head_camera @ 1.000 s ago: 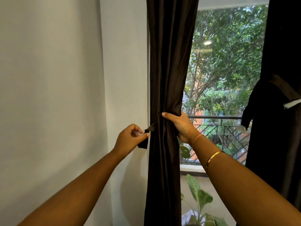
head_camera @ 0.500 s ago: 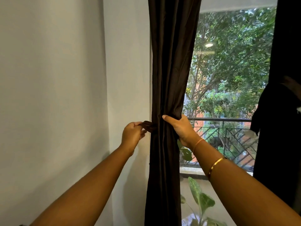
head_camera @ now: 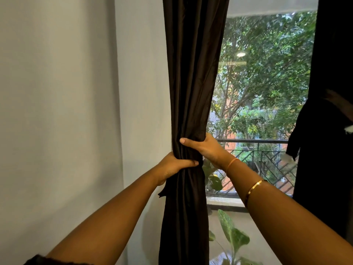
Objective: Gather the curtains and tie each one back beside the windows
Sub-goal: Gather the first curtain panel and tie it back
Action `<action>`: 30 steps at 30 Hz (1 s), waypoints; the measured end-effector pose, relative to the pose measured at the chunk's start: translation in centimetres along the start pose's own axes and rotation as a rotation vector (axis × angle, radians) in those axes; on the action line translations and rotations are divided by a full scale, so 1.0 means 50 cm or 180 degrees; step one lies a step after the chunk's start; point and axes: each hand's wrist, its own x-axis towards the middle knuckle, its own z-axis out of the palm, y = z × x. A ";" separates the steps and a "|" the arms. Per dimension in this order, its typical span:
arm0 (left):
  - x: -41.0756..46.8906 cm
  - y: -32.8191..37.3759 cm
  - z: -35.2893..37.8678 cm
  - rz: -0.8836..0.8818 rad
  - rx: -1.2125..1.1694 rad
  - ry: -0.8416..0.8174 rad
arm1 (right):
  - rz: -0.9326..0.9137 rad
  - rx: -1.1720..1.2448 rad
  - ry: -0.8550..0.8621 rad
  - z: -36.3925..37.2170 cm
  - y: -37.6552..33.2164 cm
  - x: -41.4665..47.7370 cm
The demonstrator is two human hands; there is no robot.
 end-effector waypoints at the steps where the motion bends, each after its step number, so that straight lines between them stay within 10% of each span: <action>1: 0.000 0.000 0.002 -0.0014 0.0007 0.0014 | 0.0021 -0.0051 -0.0089 -0.005 -0.001 -0.001; 12: -0.002 -0.005 -0.020 -0.0455 -0.0199 0.0064 | 0.1234 0.0373 -0.1003 -0.067 0.073 -0.047; 20: 0.007 0.003 -0.027 -0.0453 0.0296 0.0377 | 0.0376 0.0099 -0.0024 -0.053 0.042 -0.080; 30: -0.012 0.074 -0.029 -0.1512 0.1789 -0.0201 | -0.1344 -0.2573 0.0064 0.021 0.046 -0.090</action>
